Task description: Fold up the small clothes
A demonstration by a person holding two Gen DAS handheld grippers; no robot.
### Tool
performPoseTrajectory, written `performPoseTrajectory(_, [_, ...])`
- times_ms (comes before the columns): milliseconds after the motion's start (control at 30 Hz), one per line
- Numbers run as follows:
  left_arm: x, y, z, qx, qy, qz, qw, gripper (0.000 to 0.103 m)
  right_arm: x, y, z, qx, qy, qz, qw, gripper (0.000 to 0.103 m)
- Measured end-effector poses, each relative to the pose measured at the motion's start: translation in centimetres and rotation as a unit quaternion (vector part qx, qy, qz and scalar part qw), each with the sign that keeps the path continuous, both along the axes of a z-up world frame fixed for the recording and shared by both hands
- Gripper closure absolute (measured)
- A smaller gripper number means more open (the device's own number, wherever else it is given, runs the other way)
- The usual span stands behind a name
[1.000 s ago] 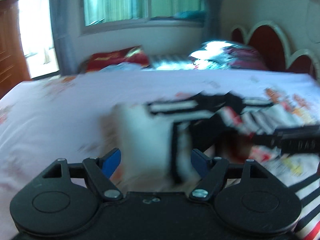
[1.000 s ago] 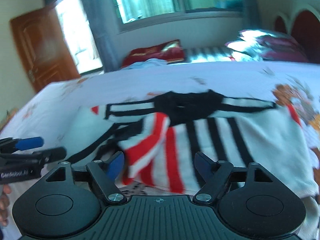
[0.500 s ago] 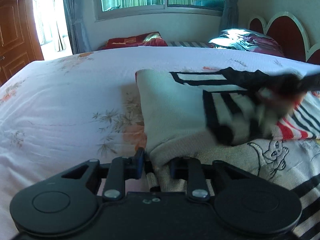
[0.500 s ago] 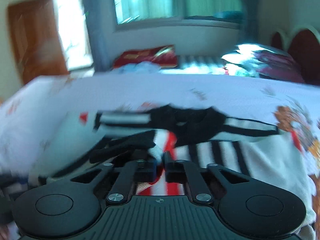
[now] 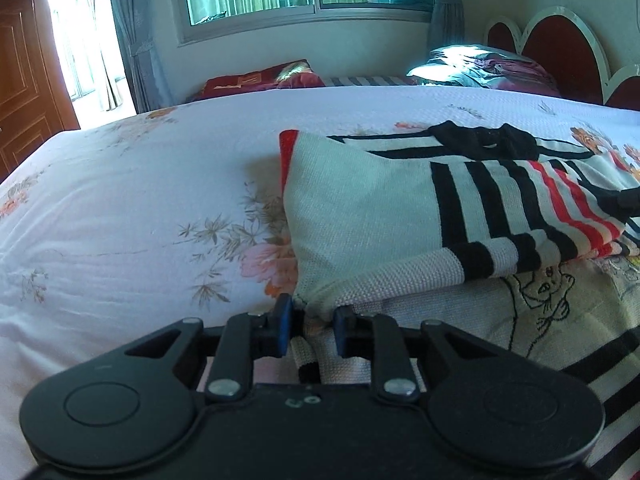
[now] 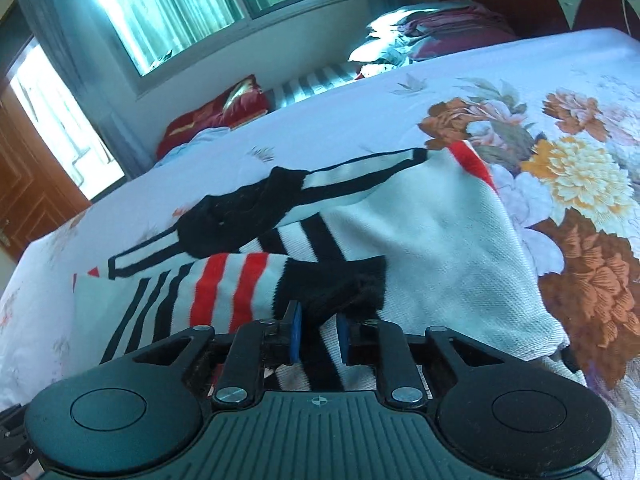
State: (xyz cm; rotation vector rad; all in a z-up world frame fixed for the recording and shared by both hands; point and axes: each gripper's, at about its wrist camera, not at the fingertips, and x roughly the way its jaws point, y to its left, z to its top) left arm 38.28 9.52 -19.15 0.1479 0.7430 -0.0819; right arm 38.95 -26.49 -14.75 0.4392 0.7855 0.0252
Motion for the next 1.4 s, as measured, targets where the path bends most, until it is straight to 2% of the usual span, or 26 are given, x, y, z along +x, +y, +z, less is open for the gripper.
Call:
performPoseTrajectory(67, [0.0,-0.2,0.0,0.002,0.001,0.001,1.0000,0.083,0.1,0.0,0.0,-0.004,-0.001,0.004,1.000,0.089])
performPoseTrajectory(100, [0.0,-0.2,0.0,0.001,0.001,0.002,1.0000,0.083,0.0,0.3,0.0,-0.009,-0.002,0.013,1.000,0.098])
performPoseTrajectory(300, [-0.1,-0.5,-0.1,0.013,0.004,-0.006,0.9999,0.082,-1.4,1.2,1.5,-0.081,-0.045,0.026,0.995,0.099])
performPoseTrajectory(367, [-0.1,-0.8,-0.1,0.023,0.004,-0.011,0.9997,0.082,-1.7,1.2,0.6,-0.106,-0.028,0.022,0.994,0.100])
performPoseTrajectory(433, [-0.2,-0.9,-0.1,0.031,0.006,-0.017,0.9994,0.080,-1.6,0.6,-0.8,-0.092,0.006,0.023,0.995,0.100])
performPoseTrajectory(500, [-0.3,-0.8,0.3,0.029,0.012,-0.023,0.9992,0.077,-2.0,0.4,-0.9,-0.089,0.007,0.021,0.996,0.100])
performPoseTrajectory(567, [-0.6,-0.2,0.8,0.018,0.022,-0.026,0.9993,0.071,-2.2,0.2,-0.4,-0.078,0.003,0.025,0.997,0.099])
performPoseTrajectory(600, [-0.9,0.2,1.2,0.009,0.024,-0.028,0.9993,0.060,-2.4,-0.2,-0.2,-0.072,0.005,0.026,0.997,0.099])
performPoseTrajectory(633, [-1.3,0.7,1.7,-0.001,0.023,-0.028,0.9994,0.042,-2.5,-0.5,0.0,-0.065,0.006,0.026,0.998,0.098])
performPoseTrajectory(700, [-2.1,1.6,2.6,-0.011,0.010,-0.018,0.9997,0.034,-3.0,-1.3,0.4,-0.050,0.001,0.023,0.999,0.088])
performPoseTrajectory(767, [-2.5,2.2,3.5,-0.024,0.008,-0.017,0.9995,0.034,-3.2,-2.1,0.8,-0.045,-0.005,0.014,0.999,0.059])
performPoseTrajectory(800, [-2.5,2.5,3.8,-0.033,0.008,-0.013,0.9993,0.033,-3.1,-2.3,1.1,-0.044,-0.011,0.011,0.999,0.057])
performPoseTrajectory(967, [1.0,2.6,4.1,-0.083,0.023,0.013,0.9962,0.033,-1.0,-3.3,0.5,-0.021,0.001,-0.002,1.000,0.057])
performPoseTrajectory(1067, [4.0,2.3,3.7,-0.111,0.031,0.025,0.9930,0.038,0.6,-3.6,-0.5,0.000,0.018,-0.004,1.000,0.058])
performPoseTrajectory(1167, [7.2,2.0,3.1,-0.122,0.034,0.036,0.9913,0.053,1.4,-3.4,-1.0,-0.011,0.024,-0.002,1.000,0.058])
performPoseTrajectory(1267, [10.4,2.4,2.1,-0.137,0.043,0.055,0.9881,0.057,1.7,-2.9,-1.0,-0.026,0.023,0.011,0.999,0.075])
performPoseTrajectory(1367, [13.1,2.7,1.0,-0.161,0.061,0.058,0.9834,0.057,1.9,-2.6,-1.1,-0.032,0.024,0.016,0.999,0.075])
performPoseTrajectory(1400, [13.7,2.7,0.7,-0.166,0.065,0.059,0.9822,0.056,1.8,-2.6,-1.1,-0.032,0.022,0.016,0.999,0.079])
